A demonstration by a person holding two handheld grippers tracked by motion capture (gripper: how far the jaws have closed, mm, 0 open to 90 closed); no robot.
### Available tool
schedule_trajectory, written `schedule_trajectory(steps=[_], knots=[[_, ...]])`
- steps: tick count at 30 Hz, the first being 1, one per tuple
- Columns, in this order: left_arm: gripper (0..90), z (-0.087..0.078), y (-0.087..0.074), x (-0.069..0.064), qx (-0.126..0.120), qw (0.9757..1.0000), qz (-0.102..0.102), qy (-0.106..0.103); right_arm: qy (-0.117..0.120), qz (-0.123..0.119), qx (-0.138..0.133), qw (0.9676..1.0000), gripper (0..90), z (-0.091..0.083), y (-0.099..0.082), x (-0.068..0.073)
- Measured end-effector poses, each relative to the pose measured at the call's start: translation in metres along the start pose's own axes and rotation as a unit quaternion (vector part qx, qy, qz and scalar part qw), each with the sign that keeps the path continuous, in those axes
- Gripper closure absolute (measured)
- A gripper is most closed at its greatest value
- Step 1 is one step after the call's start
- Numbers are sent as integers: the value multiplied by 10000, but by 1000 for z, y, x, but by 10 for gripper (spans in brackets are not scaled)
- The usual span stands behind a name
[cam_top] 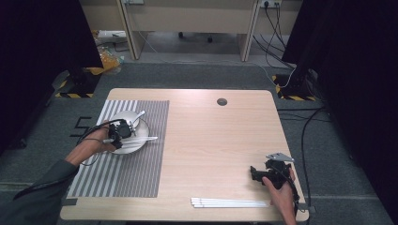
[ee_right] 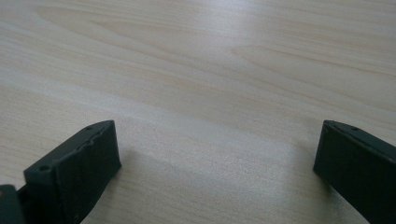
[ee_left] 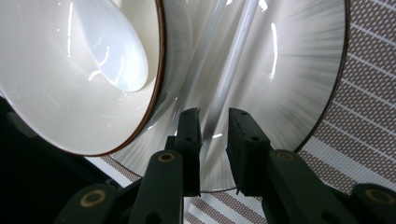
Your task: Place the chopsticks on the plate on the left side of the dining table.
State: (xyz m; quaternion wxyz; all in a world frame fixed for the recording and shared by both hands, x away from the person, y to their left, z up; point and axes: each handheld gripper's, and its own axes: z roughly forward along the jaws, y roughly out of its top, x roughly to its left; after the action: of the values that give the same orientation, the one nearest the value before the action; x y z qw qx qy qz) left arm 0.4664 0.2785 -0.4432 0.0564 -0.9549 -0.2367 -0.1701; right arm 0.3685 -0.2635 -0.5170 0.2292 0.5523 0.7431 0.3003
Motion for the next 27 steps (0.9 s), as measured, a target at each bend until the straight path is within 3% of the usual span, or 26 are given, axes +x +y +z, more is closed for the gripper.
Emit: schedule_trajectory(steps=[11, 27], knots=[[710, 5, -7, 5, 56, 9996, -236, 158, -1, 0, -1, 10000, 3, 0, 0, 0], [684, 12, -9, 9, 139, 9987, -386, 317, -1, 0, -2, 10000, 3, 0, 0, 0]])
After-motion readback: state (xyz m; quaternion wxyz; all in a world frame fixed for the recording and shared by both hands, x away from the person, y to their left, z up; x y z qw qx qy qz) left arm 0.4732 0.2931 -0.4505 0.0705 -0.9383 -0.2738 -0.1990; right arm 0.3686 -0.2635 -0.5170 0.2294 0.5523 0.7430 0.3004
